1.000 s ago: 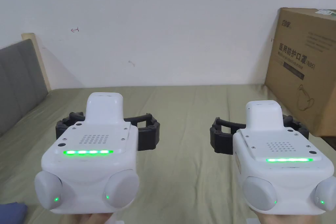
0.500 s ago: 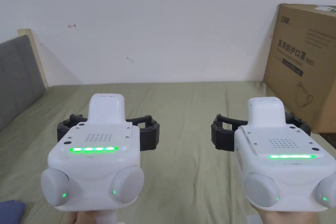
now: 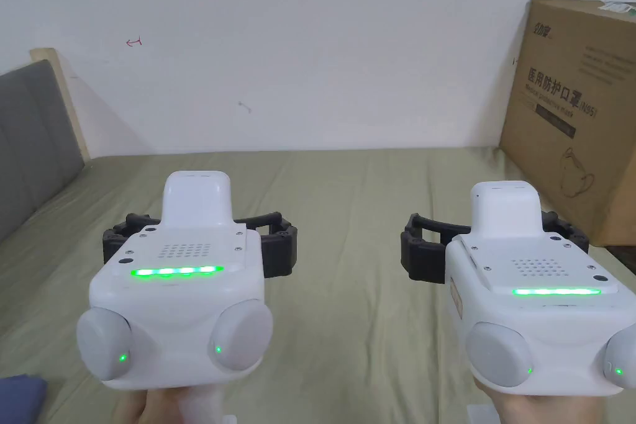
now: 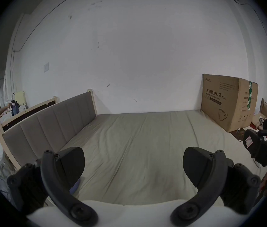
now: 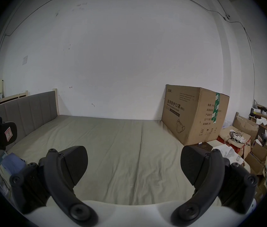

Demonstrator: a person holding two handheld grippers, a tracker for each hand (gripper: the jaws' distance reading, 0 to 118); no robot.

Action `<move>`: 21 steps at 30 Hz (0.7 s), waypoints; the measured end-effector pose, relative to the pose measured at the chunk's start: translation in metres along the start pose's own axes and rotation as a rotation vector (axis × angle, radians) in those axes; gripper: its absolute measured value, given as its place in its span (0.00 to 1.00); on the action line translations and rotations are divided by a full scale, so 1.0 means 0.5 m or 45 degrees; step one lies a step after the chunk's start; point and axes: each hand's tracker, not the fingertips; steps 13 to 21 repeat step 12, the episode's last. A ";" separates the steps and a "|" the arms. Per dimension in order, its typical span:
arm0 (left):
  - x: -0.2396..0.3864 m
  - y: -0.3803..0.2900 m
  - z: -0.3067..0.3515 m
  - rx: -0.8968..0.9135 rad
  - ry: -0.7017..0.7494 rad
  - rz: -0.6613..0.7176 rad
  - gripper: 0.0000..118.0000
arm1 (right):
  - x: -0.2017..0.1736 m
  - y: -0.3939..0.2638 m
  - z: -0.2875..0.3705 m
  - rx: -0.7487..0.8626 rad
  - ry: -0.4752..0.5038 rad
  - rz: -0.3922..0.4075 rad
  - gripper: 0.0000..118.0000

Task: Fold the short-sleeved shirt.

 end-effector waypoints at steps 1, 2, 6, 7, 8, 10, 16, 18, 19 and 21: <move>0.001 -0.001 0.001 0.015 -0.001 -0.007 1.00 | 0.000 0.000 -0.001 -0.003 0.001 -0.001 0.96; 0.001 -0.003 0.005 0.030 0.001 -0.014 1.00 | 0.000 0.000 -0.002 -0.005 0.000 -0.001 0.96; 0.001 -0.004 0.017 0.052 -0.021 -0.020 1.00 | 0.000 -0.003 -0.004 -0.010 0.004 -0.004 0.96; 0.002 -0.006 0.020 0.064 -0.026 -0.014 1.00 | 0.000 -0.004 -0.004 -0.012 0.009 -0.010 0.96; 0.001 -0.009 0.021 0.082 -0.040 -0.024 1.00 | 0.000 -0.004 -0.005 -0.018 0.009 -0.015 0.96; 0.000 -0.011 0.021 0.091 -0.054 -0.043 1.00 | 0.000 -0.006 -0.006 -0.019 0.010 -0.016 0.96; 0.000 -0.010 0.020 0.091 -0.045 -0.031 1.00 | 0.000 -0.007 -0.006 -0.021 0.007 -0.006 0.96; 0.000 -0.010 0.020 0.091 -0.045 -0.031 1.00 | 0.000 -0.007 -0.006 -0.021 0.007 -0.006 0.96; 0.000 -0.010 0.020 0.091 -0.045 -0.031 1.00 | 0.000 -0.007 -0.006 -0.021 0.007 -0.006 0.96; 0.000 -0.010 0.020 0.091 -0.045 -0.031 1.00 | 0.000 -0.007 -0.006 -0.021 0.007 -0.006 0.96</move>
